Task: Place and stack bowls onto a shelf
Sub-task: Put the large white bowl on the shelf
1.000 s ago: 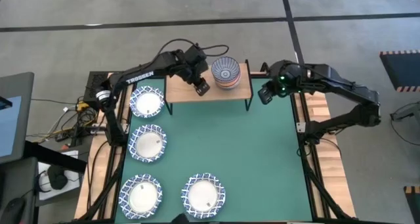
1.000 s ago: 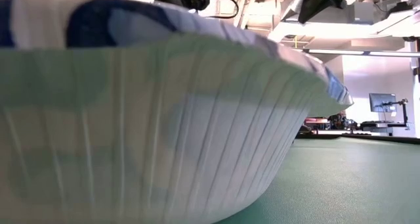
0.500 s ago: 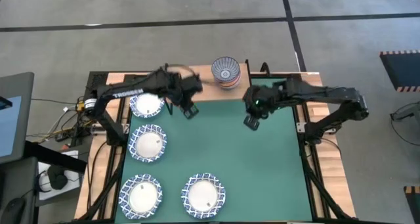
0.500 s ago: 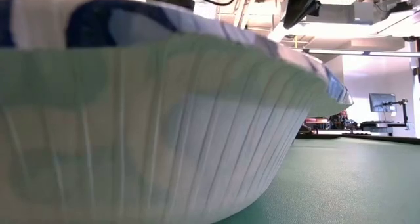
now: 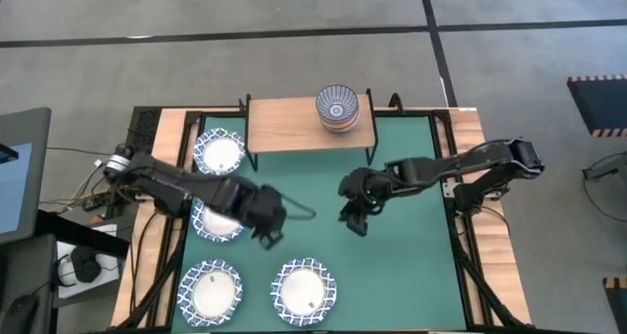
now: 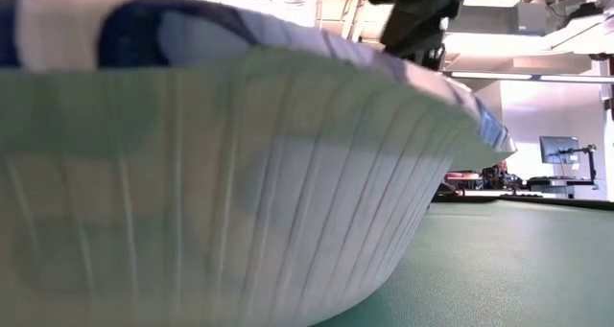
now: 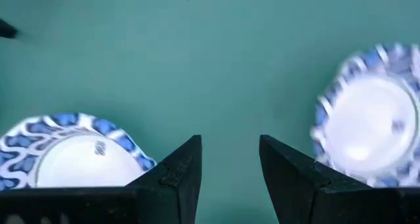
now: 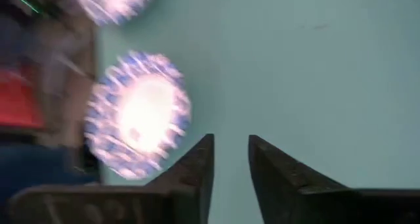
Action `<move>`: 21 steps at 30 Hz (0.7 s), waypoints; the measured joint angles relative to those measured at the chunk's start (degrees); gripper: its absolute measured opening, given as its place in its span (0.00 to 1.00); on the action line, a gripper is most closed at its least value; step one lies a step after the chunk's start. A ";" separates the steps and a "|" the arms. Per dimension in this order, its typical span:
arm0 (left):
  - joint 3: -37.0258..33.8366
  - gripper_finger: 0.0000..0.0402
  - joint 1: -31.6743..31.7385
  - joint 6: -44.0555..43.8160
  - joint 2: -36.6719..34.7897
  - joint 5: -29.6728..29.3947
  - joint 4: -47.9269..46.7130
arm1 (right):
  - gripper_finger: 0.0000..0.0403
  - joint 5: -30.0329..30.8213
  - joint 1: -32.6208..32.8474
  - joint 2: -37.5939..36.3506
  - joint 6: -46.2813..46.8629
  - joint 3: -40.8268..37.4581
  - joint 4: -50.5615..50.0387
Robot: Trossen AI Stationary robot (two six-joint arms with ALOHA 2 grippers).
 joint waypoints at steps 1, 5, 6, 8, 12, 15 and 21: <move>0.00 0.34 -1.46 -0.09 0.07 -0.56 0.23 | 0.34 -0.44 0.39 -0.01 2.49 -2.10 4.23; -0.02 0.34 -5.05 2.15 0.51 -3.40 3.82 | 0.46 0.88 2.77 0.01 9.85 -8.69 15.27; -0.02 0.34 -5.28 3.74 0.66 -3.87 5.25 | 0.48 2.25 3.57 0.45 10.90 -9.44 16.58; -0.02 0.34 -5.37 7.61 1.07 -4.62 8.40 | 0.52 5.15 5.18 2.54 12.35 -9.70 18.16; -0.07 0.34 -5.52 12.32 1.11 -4.81 11.24 | 0.54 5.97 8.64 9.05 17.46 -9.47 22.42; -0.07 0.34 -7.23 13.97 0.85 -4.40 10.96 | 0.54 5.93 11.53 13.79 21.12 -9.35 26.75; -0.11 0.34 -11.42 18.00 0.54 -4.39 10.26 | 0.54 6.51 14.69 21.28 25.34 -6.71 29.64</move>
